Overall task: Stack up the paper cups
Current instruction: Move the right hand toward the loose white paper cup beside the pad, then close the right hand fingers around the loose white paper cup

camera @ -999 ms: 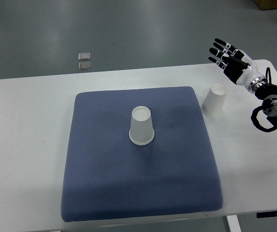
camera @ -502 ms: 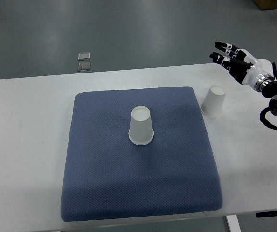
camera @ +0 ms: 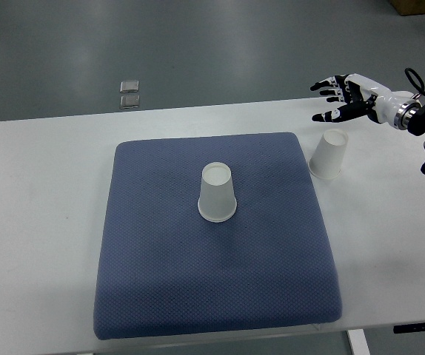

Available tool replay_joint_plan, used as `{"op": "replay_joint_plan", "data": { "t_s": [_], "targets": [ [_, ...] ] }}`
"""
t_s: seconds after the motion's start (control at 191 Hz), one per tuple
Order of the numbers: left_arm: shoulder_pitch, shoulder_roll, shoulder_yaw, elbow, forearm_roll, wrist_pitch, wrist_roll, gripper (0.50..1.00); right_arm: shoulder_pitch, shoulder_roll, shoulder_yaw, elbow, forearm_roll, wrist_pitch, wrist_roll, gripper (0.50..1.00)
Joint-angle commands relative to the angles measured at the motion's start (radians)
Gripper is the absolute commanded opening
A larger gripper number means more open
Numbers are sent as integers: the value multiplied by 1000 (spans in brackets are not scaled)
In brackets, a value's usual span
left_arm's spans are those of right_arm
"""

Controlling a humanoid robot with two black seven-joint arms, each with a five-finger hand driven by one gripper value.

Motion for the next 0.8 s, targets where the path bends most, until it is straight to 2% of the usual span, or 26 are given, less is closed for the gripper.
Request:
{"op": "replay_joint_plan", "data": {
  "t_s": [0.0, 0.22, 0.356, 0.691, 0.795],
  "targets": [
    [0, 0, 0, 0, 0, 0, 0, 1000, 11, -9, -1, 2, -100, 1, 10, 913],
    [0, 0, 0, 0, 0, 0, 0, 1000, 23, -7, -3, 3, -356, -2, 27, 913],
    [0, 0, 0, 0, 0, 0, 0, 1000, 28, -7, -35, 3, -429, -7, 27, 913],
    [0, 0, 0, 0, 0, -1, 0, 1000, 69, 8, -282, 2, -438, -165, 28, 913],
    [0, 0, 0, 0, 0, 0, 0, 1000, 72, 11, -317, 0, -438, -185, 28, 913]
  ]
}}
